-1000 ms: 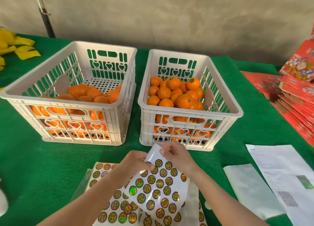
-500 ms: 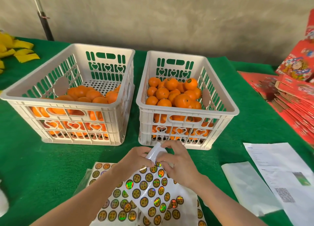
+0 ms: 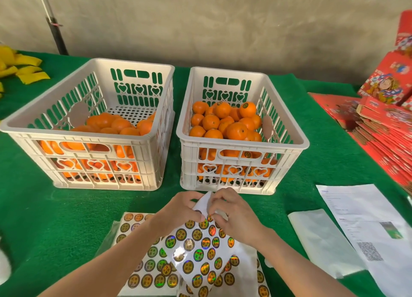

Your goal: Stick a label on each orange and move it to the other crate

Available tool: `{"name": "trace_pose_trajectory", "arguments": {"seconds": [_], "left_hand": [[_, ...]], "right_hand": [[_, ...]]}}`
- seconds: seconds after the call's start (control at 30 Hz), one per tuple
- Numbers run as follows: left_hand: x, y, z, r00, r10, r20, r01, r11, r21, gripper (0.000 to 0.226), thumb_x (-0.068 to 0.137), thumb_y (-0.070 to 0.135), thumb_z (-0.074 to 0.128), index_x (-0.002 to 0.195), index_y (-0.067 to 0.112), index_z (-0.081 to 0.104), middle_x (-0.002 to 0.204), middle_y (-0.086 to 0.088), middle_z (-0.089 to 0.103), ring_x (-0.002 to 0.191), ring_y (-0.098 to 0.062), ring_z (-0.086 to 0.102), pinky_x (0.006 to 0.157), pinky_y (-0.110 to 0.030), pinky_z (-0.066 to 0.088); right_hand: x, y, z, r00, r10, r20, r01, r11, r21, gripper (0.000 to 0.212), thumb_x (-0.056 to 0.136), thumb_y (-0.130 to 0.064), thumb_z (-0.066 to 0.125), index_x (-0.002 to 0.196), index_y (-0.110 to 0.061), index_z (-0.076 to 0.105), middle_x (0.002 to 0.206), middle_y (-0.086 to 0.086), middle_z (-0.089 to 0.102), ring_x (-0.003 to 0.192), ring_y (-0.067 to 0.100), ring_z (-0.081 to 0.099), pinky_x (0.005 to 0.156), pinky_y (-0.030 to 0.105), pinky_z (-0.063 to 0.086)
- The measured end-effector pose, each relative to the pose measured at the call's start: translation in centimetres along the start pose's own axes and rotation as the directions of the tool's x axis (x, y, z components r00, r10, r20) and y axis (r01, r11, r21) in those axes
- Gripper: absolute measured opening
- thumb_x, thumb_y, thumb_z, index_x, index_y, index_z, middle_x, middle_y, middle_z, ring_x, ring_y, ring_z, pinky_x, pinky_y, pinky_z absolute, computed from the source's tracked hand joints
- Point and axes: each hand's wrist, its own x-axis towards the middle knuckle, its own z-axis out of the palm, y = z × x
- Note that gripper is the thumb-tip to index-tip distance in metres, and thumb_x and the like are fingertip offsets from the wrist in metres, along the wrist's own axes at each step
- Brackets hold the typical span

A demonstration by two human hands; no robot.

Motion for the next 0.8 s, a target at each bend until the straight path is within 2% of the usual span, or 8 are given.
{"name": "trace_pose_trajectory", "arguments": {"seconds": [0.1,0.23,0.33,0.5,0.57,0.67,0.7,0.8], "left_hand": [[0.0,-0.1,0.1,1.0,0.001,-0.008,-0.001,1.0,0.009,0.044,0.076,-0.006,0.068,0.118,0.008,0.062,0.089,-0.016,0.069,0.075,-0.022,0.062,0.073,-0.033,0.049],[0.5,-0.9,0.2,1.0,-0.007,-0.013,0.008,0.999,0.047,0.041,0.076,-0.006,0.069,0.114,0.009,0.063,0.101,-0.014,0.07,0.094,-0.029,0.067,0.09,-0.041,0.052],[1.0,-1.7,0.6,1.0,-0.02,-0.011,0.021,0.995,0.098,0.039,0.075,-0.002,0.07,0.112,0.011,0.062,0.103,-0.01,0.069,0.095,-0.027,0.066,0.089,-0.039,0.053],[0.9,-2.8,1.7,0.992,0.121,-0.035,-0.09,0.878,0.471,0.059,0.083,0.024,0.068,0.136,0.018,0.044,0.13,0.003,0.049,0.115,-0.011,0.047,0.101,-0.025,0.039],[0.2,-1.8,0.6,0.951,0.278,-0.134,-0.18,0.853,0.49,0.047,0.086,0.028,0.065,0.131,0.023,0.05,0.122,0.01,0.055,0.103,0.002,0.05,0.092,-0.015,0.04],[-1.2,1.1,-2.9,0.811,0.481,-0.333,-0.321,0.842,0.434,0.011,0.087,0.017,0.066,0.095,0.024,0.067,0.074,0.028,0.058,0.069,0.011,0.055,0.061,-0.003,0.039],[-1.7,2.2,-4.4,0.757,0.518,-0.397,-0.353,0.837,0.418,0.014,0.087,0.011,0.066,0.086,0.025,0.066,0.065,0.029,0.058,0.062,0.01,0.055,0.056,-0.002,0.038],[-2.6,4.8,-8.8,0.68,0.512,-0.525,-0.423,0.858,0.29,0.009,0.09,0.01,0.063,0.087,0.016,0.068,0.072,0.015,0.068,0.06,0.0,0.06,0.056,-0.012,0.046]], "right_hand": [[0.0,0.0,-0.3,0.999,0.049,0.001,-0.049,0.997,0.061,0.011,0.075,0.003,0.071,0.078,-0.008,0.07,0.093,0.005,0.062,0.091,0.02,0.053,0.082,0.025,0.043],[0.1,-0.1,-0.8,0.977,0.209,-0.051,-0.191,0.952,0.241,0.012,0.076,0.004,0.071,0.078,-0.008,0.071,0.09,-0.001,0.061,0.089,0.018,0.057,0.082,0.022,0.043],[0.4,-0.5,-1.1,0.96,0.263,-0.092,-0.223,0.924,0.312,0.014,0.076,0.008,0.071,0.077,-0.006,0.071,0.085,0.001,0.063,0.083,0.017,0.058,0.073,0.024,0.046],[2.3,-2.4,-1.9,0.954,0.164,-0.252,-0.081,0.947,0.31,0.013,0.076,0.008,0.069,0.076,-0.005,0.069,0.084,0.003,0.063,0.084,0.005,0.057,0.074,0.015,0.044],[3.8,-3.8,-2.5,0.939,0.065,-0.339,0.029,0.964,0.264,0.007,0.079,0.002,0.067,0.077,-0.004,0.067,0.085,0.003,0.063,0.086,0.006,0.057,0.076,0.015,0.043],[7.0,-5.9,-2.9,0.872,-0.062,-0.485,0.163,0.972,0.17,0.011,0.084,-0.007,0.06,0.078,-0.001,0.066,0.086,0.006,0.063,0.085,0.013,0.058,0.075,0.023,0.047],[8.4,-6.5,-2.8,0.84,-0.107,-0.532,0.215,0.966,0.145,0.012,0.086,-0.007,0.059,0.08,-0.001,0.066,0.086,0.008,0.063,0.085,0.015,0.058,0.074,0.026,0.048],[13.1,-8.0,-2.0,0.77,-0.193,-0.608,0.327,0.938,0.116,0.008,0.088,-0.004,0.057,0.095,-0.003,0.062,0.095,0.004,0.061,0.091,0.014,0.056,0.08,0.024,0.048]]}}
